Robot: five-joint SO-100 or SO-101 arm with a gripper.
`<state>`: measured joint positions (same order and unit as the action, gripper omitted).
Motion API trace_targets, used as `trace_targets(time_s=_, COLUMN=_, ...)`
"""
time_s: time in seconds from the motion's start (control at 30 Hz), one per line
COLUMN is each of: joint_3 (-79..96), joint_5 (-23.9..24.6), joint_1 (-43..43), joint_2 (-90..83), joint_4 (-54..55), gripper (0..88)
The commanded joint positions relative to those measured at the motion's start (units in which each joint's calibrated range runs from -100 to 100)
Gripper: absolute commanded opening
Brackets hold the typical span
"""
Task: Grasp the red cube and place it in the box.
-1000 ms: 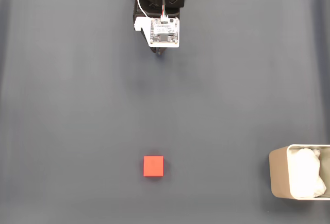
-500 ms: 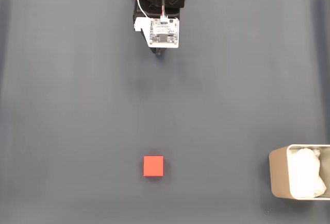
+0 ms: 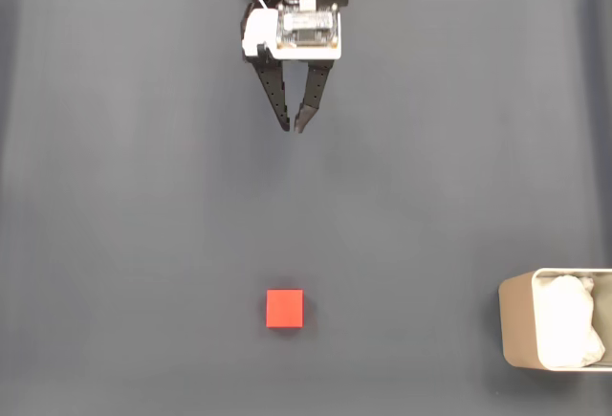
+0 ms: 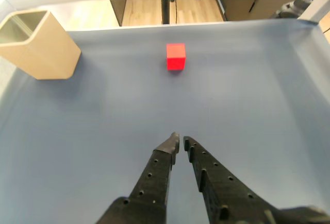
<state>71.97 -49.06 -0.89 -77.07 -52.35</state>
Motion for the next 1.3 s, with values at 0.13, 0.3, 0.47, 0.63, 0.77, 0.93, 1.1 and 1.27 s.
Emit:
trace_targets(time_s=0.13, joint_3=-32.10, joint_5=-0.24, joint_1=0.11, joint_2=19.53, joint_4=-6.92, gripper=0.0)
trace_targets(time_s=0.3, joint_3=-46.97, joint_5=0.10, joint_1=0.04, joint_2=29.67, joint_4=-12.65, gripper=0.0)
trace_targets(time_s=0.47, joint_3=-54.45, joint_5=-0.29, joint_1=-0.25, joint_2=35.05, joint_4=-13.80, gripper=0.0)
trace_targets(time_s=0.63, joint_3=-57.46, joint_5=-1.07, joint_1=-0.32, joint_2=37.56, joint_4=-13.80, gripper=0.0)
trace_targets(time_s=0.77, joint_3=-58.56, joint_5=-1.51, joint_1=-0.32, joint_2=39.03, joint_4=-13.80, gripper=0.0)
trace_targets(time_s=0.93, joint_3=-59.74, joint_5=-1.51, joint_1=-0.39, joint_2=40.59, joint_4=-13.64, gripper=0.0)
trace_targets(time_s=1.1, joint_3=-60.11, joint_5=-1.66, joint_1=-0.46, joint_2=41.63, joint_4=-13.31, gripper=0.2)
trace_targets(time_s=1.27, joint_3=-61.48, joint_5=-1.66, joint_1=-0.39, joint_2=43.71, joint_4=-13.23, gripper=1.4)
